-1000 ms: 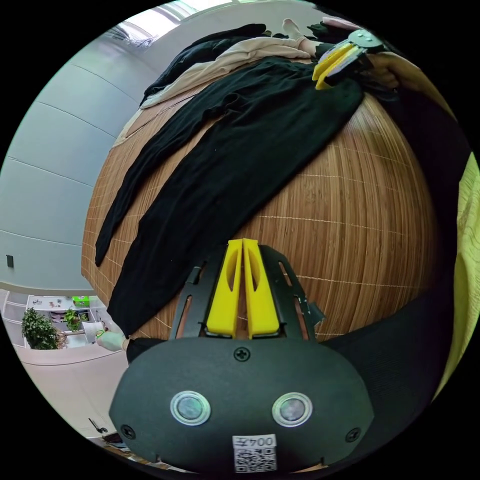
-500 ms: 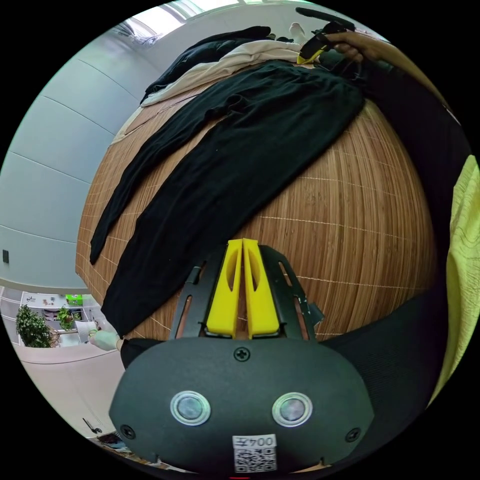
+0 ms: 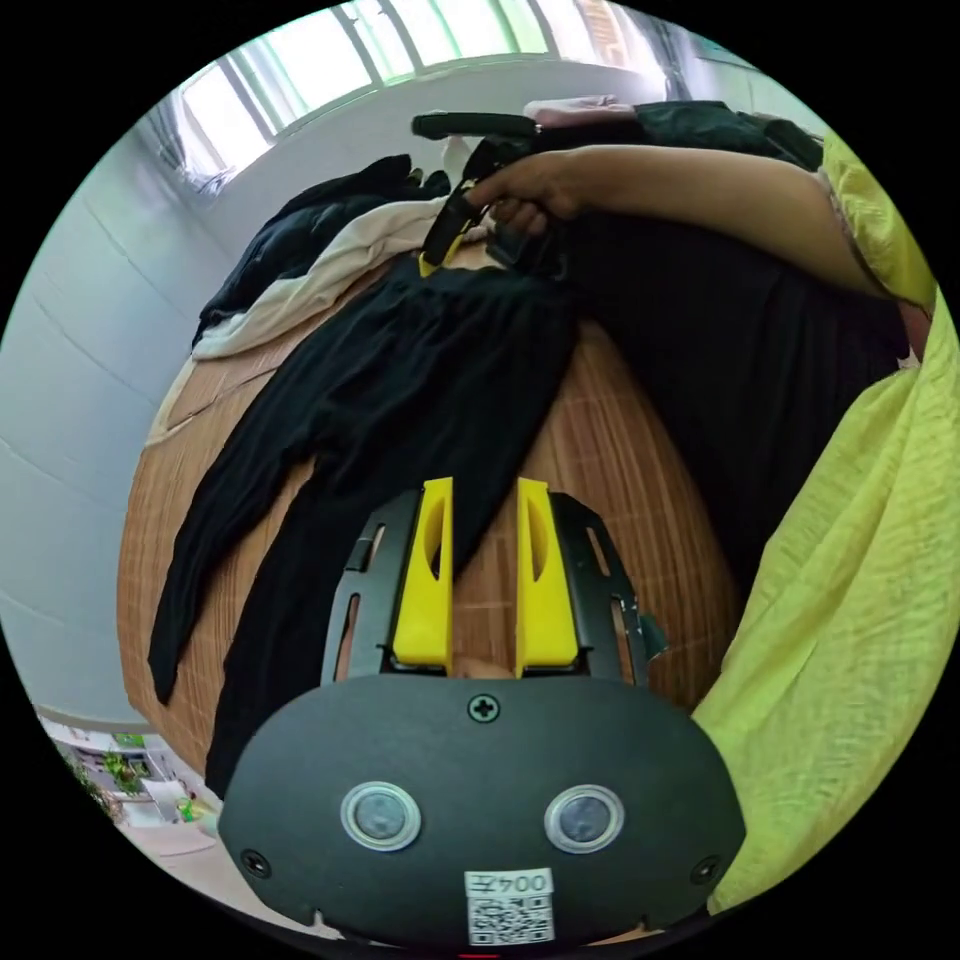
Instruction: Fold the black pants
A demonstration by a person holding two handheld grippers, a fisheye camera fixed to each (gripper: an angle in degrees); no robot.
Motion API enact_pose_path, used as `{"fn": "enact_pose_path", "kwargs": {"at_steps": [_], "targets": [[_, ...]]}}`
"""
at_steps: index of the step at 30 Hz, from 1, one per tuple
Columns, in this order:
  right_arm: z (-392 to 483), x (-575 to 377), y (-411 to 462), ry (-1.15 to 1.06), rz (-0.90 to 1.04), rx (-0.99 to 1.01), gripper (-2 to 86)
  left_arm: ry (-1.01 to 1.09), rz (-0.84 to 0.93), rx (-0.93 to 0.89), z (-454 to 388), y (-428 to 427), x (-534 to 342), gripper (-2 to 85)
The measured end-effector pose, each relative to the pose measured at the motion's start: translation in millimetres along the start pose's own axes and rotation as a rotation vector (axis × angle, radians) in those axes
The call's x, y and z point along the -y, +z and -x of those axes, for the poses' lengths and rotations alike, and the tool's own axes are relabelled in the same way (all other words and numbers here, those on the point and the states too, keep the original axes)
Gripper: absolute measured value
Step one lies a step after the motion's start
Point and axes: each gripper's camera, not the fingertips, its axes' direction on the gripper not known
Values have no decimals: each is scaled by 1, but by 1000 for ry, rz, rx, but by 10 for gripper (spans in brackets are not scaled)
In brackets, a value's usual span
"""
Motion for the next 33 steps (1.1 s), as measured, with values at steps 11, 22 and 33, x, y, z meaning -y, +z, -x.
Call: {"fn": "enact_pose_path", "kwargs": {"at_steps": [11,22,33], "targets": [[-19,3,15,-74,50,55,79,-71,-69,-160,14,82,125,78],[-30,67,12,-137,-9,-31,90,69,71,23,-20,132,156,70],[-38,121,78,-225,155,-136,93,23,99,-45,-16,148,159,22]]}}
